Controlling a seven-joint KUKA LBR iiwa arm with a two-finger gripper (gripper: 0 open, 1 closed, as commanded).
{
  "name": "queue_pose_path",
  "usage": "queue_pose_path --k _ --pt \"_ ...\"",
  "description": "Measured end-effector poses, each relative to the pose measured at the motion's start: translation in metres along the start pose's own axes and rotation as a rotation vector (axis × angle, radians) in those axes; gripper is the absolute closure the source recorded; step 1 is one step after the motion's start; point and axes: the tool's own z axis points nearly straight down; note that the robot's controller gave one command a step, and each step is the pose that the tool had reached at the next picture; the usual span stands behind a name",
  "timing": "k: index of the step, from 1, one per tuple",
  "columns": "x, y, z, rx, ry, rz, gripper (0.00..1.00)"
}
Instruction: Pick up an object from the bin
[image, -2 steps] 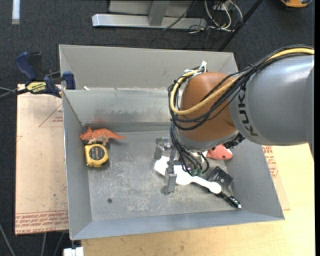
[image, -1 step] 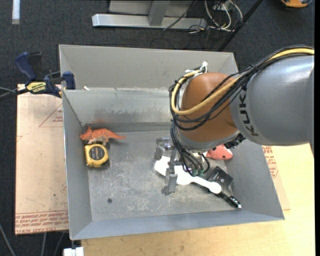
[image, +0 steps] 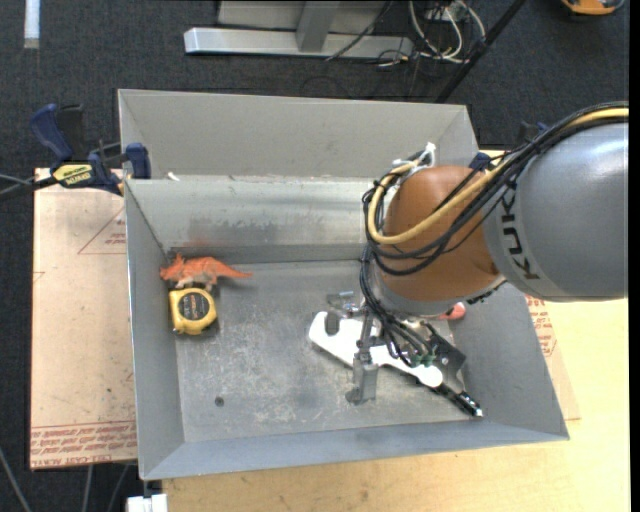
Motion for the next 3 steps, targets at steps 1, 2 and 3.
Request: queue_pose_path --k 1,2,3 --pt "-0.029 -0.005 0.0 -0.007 0.002 -0.03 0.0" --pt "-0.052 -0.034 -0.004 -0.002 -0.007 0.038 0.0" --pt "-0.055 -0.031 0.013 -0.003 -0.004 0.032 0.0"
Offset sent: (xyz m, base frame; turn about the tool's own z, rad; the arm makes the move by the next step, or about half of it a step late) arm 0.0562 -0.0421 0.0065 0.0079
